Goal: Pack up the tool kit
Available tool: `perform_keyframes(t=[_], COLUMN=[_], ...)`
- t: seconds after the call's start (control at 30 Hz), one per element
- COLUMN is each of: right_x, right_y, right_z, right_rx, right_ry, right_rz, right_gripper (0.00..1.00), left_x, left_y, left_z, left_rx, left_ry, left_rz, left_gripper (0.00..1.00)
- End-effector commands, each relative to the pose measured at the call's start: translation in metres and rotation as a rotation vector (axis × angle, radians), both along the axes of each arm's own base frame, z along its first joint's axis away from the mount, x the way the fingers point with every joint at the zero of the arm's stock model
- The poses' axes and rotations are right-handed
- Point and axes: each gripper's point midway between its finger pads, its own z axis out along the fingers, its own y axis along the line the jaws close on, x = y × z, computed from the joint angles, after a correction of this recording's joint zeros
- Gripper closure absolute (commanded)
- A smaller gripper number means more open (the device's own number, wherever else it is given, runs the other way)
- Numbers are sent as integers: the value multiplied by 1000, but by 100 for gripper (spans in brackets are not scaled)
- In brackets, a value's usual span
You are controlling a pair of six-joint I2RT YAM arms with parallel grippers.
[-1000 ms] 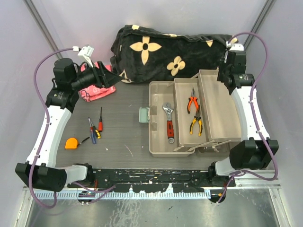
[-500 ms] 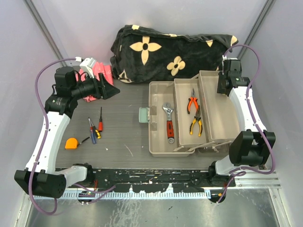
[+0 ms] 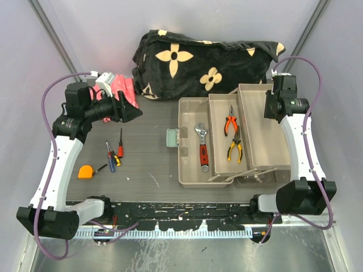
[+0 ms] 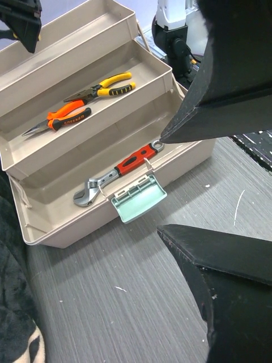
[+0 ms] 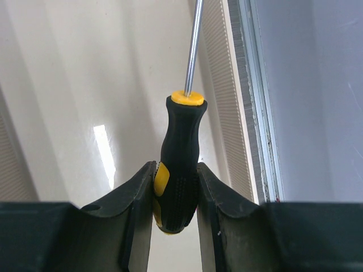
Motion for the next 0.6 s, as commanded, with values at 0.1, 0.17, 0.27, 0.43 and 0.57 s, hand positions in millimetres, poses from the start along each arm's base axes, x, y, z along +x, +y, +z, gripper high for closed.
perform_keyframes(t=[0.1,0.17,0.27,0.43,0.57], right_x=[-17,-18,-20,-21,-19], right_y=[6,11,15,16,16], right_z=[11,5,-2,-8,-6], right_rx=[26,47,67,71,78], right_ry=[-34,-23,-8,7,11], right_rz=[22,39,56,54,53], right_gripper=[99,99,99,84,61], left_x=[-6,-5,-6,-10,-10], left_y=[8,11,12,14,20], left_z=[11,8,8,8,3], left_rx=[25,33,30,33,57], left_ry=[-40,-29,-20,-14,8], left_rz=[38,60,73,84,119], left_gripper=[40,40,41,41,40])
